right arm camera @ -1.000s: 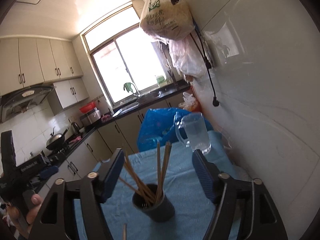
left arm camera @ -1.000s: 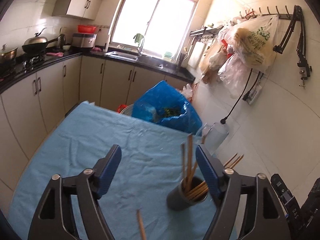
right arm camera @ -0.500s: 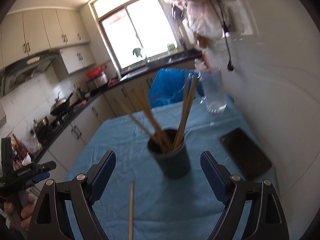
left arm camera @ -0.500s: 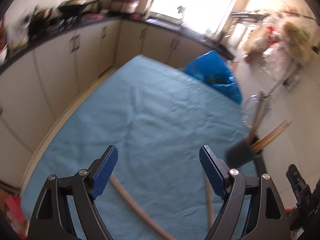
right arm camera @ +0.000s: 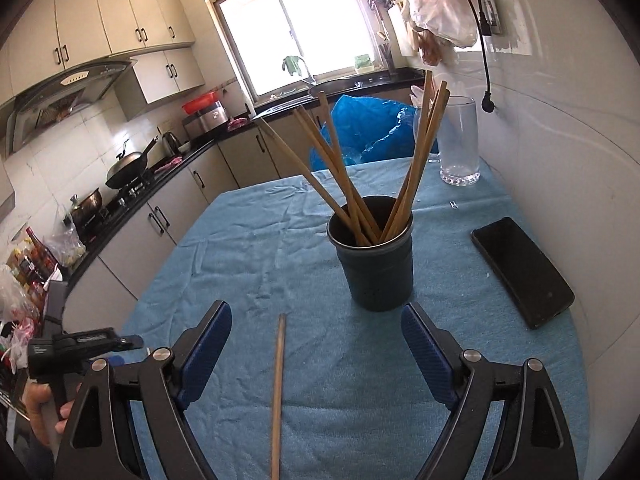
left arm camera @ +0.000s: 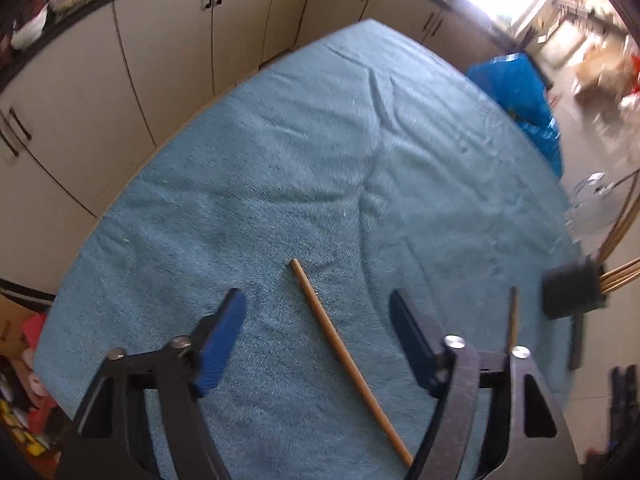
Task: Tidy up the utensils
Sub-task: 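Move the open right gripper over the last loose chopstick and close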
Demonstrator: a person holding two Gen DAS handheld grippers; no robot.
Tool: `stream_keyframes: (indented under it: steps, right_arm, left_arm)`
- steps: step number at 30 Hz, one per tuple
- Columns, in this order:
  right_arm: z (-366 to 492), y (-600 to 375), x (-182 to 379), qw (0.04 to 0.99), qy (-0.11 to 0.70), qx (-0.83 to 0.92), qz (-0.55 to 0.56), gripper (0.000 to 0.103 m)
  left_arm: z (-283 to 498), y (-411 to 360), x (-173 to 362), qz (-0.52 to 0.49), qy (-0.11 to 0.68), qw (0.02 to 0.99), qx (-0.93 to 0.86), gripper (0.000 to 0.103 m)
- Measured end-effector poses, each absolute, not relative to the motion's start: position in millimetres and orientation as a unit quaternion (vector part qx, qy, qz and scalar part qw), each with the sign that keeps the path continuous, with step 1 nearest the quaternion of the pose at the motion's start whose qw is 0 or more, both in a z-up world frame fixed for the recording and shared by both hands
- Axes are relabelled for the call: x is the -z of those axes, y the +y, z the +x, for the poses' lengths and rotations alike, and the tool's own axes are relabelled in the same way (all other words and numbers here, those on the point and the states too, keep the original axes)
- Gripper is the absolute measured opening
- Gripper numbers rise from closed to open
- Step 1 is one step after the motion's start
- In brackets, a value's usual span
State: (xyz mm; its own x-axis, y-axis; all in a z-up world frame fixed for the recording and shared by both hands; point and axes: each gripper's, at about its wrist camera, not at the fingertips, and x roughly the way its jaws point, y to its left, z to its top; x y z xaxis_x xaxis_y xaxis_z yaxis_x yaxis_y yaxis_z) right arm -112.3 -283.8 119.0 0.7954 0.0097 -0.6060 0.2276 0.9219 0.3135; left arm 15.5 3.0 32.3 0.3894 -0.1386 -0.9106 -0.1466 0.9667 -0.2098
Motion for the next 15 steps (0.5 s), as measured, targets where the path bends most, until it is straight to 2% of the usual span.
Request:
stream_keyframes:
  steps: [1, 3, 6, 9, 12, 15]
  right_arm:
    - [-112, -284, -118, 0.928, 0.315, 0.06, 0.188, 0.09]
    - [-112, -285, -118, 0.928, 0.317, 0.06, 0.189, 0.09]
    - [-113, -287, -116, 0.927, 0.318, 0.062, 0.191, 0.09]
    - [-112, -288, -115, 0.925, 0.322, 0.061, 0.192, 0.09]
    - [-106, -284, -114, 0.923, 0.331, 0.049, 0.189, 0.09]
    - [-97, -274, -111, 0.921, 0.347, 0.038, 0.173, 0.09]
  left_arm:
    - [18, -2, -27, -0.12, 0.562, 0.818, -0.005, 0.056]
    - [22, -10, -18, -0.106, 0.574, 0.812, -0.011, 0.048]
    - [21, -22, -17, -0.061, 0.564, 0.823, -0.025, 0.047]
    - [18, -31, -17, -0.005, 0.552, 0.833, -0.04, 0.028]
    - [14, -31, -18, 0.025, 0.548, 0.836, -0.025, 0.024]
    - [8, -21, -20, 0.053, 0.543, 0.838, -0.02, 0.024]
